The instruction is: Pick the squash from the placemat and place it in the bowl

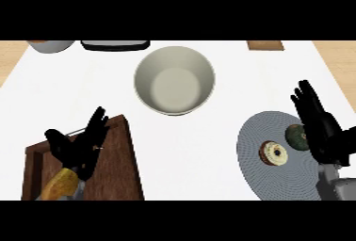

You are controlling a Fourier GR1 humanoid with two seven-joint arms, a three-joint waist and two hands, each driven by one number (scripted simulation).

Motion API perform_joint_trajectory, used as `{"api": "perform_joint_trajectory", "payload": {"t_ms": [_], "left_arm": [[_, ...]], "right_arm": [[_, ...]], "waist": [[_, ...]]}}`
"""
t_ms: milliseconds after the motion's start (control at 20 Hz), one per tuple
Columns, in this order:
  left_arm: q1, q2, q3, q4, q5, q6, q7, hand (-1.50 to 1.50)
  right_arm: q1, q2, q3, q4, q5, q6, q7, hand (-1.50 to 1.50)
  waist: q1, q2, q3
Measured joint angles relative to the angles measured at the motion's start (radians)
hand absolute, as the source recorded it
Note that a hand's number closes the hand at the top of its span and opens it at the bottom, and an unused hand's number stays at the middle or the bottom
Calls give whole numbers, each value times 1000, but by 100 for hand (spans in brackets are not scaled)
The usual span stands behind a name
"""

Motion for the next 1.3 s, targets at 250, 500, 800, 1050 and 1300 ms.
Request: {"api": "perform_joint_trajectory", "payload": {"t_ms": [250, 500, 800, 1050, 1300], "left_arm": [[-89, 86, 96, -30, -42, -41, -49, 0], [-147, 158, 181, -55, -71, -56, -102, 0], [-168, 191, 262, -34, -67, -100, -144, 0], [-166, 201, 300, -22, -63, -128, -152, 0], [-159, 205, 325, -20, -67, -137, -149, 0]], "right_arm": [[-96, 28, 11, -14, -18, 58, -66, -150], [-116, -28, 16, 3, 222, -99, -145, -150], [-15, 35, 119, -51, 509, -333, -204, -150], [70, -37, 173, -196, 738, -355, 13, -150], [130, -157, 147, -381, 862, -211, 309, -150]], "waist": [[29, 17, 10], [25, 19, 7], [12, 22, 11], [-1, 19, 9], [-14, 16, 7]]}}
